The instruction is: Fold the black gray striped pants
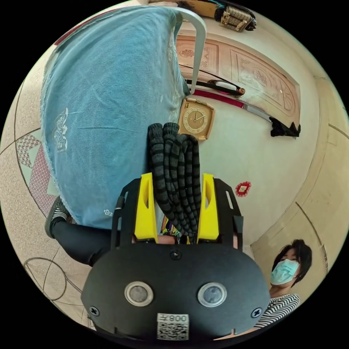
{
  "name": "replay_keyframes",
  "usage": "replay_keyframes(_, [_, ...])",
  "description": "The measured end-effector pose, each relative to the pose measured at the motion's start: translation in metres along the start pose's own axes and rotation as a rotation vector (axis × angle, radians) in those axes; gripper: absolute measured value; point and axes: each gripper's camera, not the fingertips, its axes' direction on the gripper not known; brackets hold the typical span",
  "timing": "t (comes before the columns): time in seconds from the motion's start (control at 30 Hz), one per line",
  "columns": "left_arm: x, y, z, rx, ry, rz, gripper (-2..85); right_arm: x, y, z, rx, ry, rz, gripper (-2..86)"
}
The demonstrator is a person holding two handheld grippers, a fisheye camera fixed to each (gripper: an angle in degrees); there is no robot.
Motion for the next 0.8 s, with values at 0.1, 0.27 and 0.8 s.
replay_keyframes(0.1, [-0.003, -0.007, 0.001, -0.038, -0.056, 0.019, 18.7, 0.006, 0.002, 0.002, 0.001, -0.007, 0.007, 7.7])
replay_keyframes(0.27, [-0.005, -0.017, -0.002, -0.041, -0.069, 0.034, 19.6, 0.014, 0.004, 0.006, -0.01, 0.005, 0.003, 7.7])
replay_keyframes(0.8, [0.019, -0.021, -0.021, -0.145, -0.252, 0.091, 9.6, 0.049, 0.023, 0.009, -0.051, 0.133, -0.004, 7.7])
